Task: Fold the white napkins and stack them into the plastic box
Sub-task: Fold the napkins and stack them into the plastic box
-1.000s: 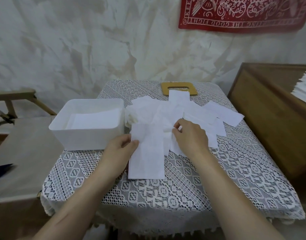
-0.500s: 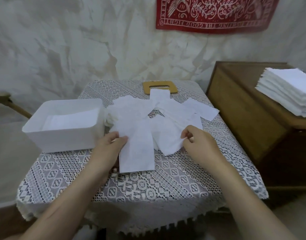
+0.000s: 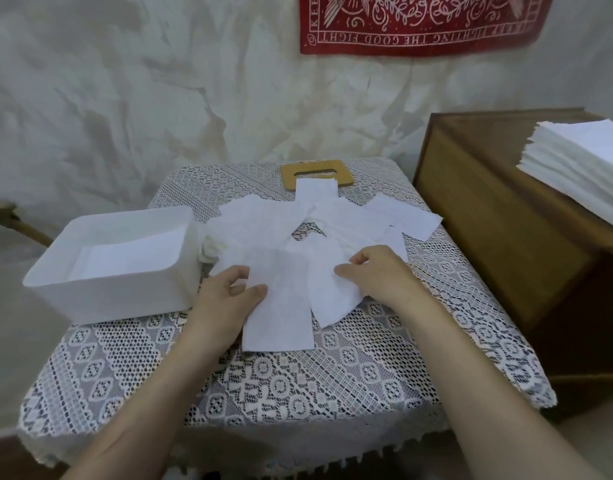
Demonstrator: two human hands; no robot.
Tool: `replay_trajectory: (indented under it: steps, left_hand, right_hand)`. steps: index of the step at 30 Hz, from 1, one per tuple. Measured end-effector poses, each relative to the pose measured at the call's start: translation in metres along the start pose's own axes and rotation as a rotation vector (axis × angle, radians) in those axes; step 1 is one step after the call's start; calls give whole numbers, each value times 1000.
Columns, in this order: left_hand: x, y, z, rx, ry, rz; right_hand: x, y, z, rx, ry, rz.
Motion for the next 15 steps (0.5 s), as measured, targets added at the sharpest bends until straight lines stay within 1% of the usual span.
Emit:
replay_trajectory:
  steps: [4,7,10,11,15]
  left_hand:
    - [2,-2,2,-17,54,19]
    - [5,-2,6,-36,125,49]
    - [8,0,9,-30,151,66]
    - [8,1,8,-17,143,71]
    - [10,1,6,24,113,95]
  right_hand:
    - [3,5,-2,102,-48,35]
    - [-1,12,2,142,-62,84]
    - [-10,21,3,212,-69,73]
    - [-10,24,4,194,-60,78]
    - [-4,26,4,-32,57,120]
Point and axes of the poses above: each hand's wrist, its own y-axis away from the middle knuckle, its own z-axis out of the back of the hand, x = y × z, the point moved 7 cm from there along -y, towards the middle knuckle, and after that the axes turned 11 degrees about y, right-handed, at the moved point
